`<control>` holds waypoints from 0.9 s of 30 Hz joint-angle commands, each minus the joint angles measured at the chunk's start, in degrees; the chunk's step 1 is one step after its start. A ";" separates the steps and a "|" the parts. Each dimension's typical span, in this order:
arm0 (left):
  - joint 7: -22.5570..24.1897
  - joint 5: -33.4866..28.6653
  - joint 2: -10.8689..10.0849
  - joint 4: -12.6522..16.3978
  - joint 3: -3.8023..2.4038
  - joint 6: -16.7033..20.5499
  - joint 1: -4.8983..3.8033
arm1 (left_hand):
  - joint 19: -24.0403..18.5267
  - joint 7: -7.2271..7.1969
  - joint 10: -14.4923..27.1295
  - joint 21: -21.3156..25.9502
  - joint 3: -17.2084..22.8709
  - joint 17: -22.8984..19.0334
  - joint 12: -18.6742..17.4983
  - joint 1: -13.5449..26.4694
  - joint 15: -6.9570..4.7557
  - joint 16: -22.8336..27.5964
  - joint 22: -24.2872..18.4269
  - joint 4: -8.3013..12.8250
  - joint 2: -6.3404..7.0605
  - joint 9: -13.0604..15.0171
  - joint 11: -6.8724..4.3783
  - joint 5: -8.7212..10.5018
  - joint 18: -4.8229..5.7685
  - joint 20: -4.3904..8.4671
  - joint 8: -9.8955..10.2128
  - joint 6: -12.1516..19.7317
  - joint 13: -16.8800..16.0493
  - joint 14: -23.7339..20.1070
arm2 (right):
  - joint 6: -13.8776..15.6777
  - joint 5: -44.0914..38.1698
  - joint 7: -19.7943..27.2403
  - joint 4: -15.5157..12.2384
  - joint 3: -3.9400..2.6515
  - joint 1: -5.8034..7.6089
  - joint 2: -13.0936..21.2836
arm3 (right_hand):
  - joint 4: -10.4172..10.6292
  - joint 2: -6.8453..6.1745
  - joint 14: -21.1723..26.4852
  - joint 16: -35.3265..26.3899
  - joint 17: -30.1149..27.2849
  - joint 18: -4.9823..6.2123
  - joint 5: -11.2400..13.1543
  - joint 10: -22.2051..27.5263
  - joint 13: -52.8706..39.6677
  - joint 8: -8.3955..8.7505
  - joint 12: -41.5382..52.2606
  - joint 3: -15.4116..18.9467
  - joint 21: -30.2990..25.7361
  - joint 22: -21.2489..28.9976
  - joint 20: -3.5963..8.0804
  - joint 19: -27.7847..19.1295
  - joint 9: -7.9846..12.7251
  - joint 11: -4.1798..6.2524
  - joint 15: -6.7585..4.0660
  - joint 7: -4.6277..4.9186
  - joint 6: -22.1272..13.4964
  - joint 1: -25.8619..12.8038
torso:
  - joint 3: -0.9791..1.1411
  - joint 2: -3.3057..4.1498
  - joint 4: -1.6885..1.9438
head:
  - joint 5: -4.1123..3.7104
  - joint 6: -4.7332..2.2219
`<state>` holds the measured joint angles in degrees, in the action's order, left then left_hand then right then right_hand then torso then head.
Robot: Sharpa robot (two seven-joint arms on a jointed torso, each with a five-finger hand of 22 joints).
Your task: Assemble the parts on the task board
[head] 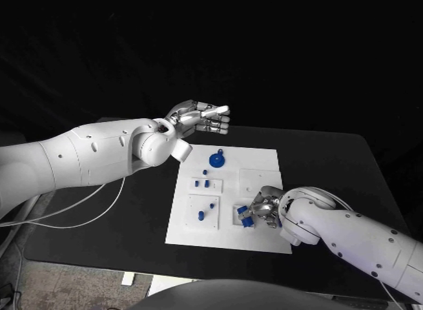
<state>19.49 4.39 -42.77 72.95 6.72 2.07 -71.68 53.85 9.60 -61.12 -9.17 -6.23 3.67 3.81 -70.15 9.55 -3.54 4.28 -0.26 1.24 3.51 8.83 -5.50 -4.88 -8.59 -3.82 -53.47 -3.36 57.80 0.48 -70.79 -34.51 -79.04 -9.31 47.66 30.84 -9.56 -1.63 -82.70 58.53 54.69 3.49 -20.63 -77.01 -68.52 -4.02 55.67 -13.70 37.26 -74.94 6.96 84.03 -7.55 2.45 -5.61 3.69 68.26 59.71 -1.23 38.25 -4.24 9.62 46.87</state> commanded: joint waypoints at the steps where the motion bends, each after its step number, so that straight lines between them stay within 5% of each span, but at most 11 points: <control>1: 0.16 0.31 0.20 0.07 -0.03 -1.51 -0.03 | -0.10 0.00 0.38 0.27 -0.19 -0.04 -0.26 -0.01 0.09 0.06 -0.05 0.26 -0.61 0.00 0.21 -0.30 -0.19 -0.45 -0.15 0.33 0.01 -0.50 | -1.53 -2.78 0.18 1.11 0.34 -0.14 -0.61 | 1.24 1.27 -0.08 -0.32 0.10 -0.71 0.09 -0.35 0.12 0.38 -0.20 0.69 0.47 -4.38 0.34 1.34 0.03 0.38 -0.45 -1.62 1.86 0.50 | 0.05 -0.02 -0.13 | 0.10 -0.23; 14: -0.06 -0.50 0.43 -0.16 -0.03 -2.47 -0.03 | -0.28 0.05 0.54 0.36 -0.28 -0.04 -0.26 0.09 0.13 0.07 -0.06 0.23 -0.86 -0.03 0.22 -0.31 -0.21 -0.55 -0.12 0.79 0.01 -0.86 | -0.12 -4.66 0.80 2.76 1.17 -0.14 -2.04 | 4.23 1.87 -0.16 -0.19 0.36 -0.88 3.60 -0.79 0.20 0.39 -0.21 2.37 1.33 -4.52 0.19 1.47 -0.06 0.37 -0.28 -1.74 2.23 -0.98 | 0.08 0.01 -0.18 | 0.26 -0.35; 23: -0.25 -0.56 0.51 -0.25 -0.03 -2.66 -0.03 | -0.31 0.05 0.56 0.37 -0.35 -0.04 -0.27 0.07 0.16 0.07 -0.05 0.30 -0.92 -0.03 0.24 -0.31 -0.23 -0.56 -0.13 0.79 0.02 -0.94 | -0.31 -5.00 0.91 2.93 1.38 -0.14 -2.37 | 7.63 0.61 -0.19 -0.18 0.48 -0.86 10.67 -0.88 0.18 0.38 -0.22 4.17 1.72 -4.58 0.12 1.43 -0.20 0.23 -0.19 -1.59 2.33 -1.81 | 0.05 0.00 -0.12 | 0.32 -0.40; 27: -0.32 -0.55 0.47 -0.27 -0.03 -2.64 -0.03 | -0.31 0.05 0.56 0.37 -0.35 -0.04 -0.27 0.07 0.16 0.07 -0.05 0.30 -0.92 -0.03 0.24 -0.31 -0.23 -0.56 -0.13 0.79 0.02 -0.94 | -0.24 -5.14 0.90 2.80 1.45 -0.14 -2.29 | 12.19 -1.15 -0.16 -0.27 0.46 -0.80 15.78 -0.85 0.24 0.36 -0.32 3.65 1.81 -4.58 0.06 1.41 -0.52 0.13 -0.15 -1.48 2.35 -2.36 | 0.02 0.00 -0.12 | 0.27 -0.39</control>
<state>19.01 4.24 -42.40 72.62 6.73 0.49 -71.68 53.64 9.69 -60.92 -9.17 -6.39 3.68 3.81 -70.18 9.73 -3.54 4.28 -0.10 0.82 3.51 9.03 -5.49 -4.88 -8.79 -3.82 -52.99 -3.36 57.20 0.92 -75.00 -33.30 -76.39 -8.19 47.96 28.67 2.47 -1.62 -82.87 58.54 55.09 3.48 -5.26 -78.14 -68.34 -3.83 55.67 -10.22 38.95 -74.92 6.95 84.03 -7.95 2.77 -5.40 1.97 70.98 57.57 -1.16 38.25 -4.38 9.95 46.46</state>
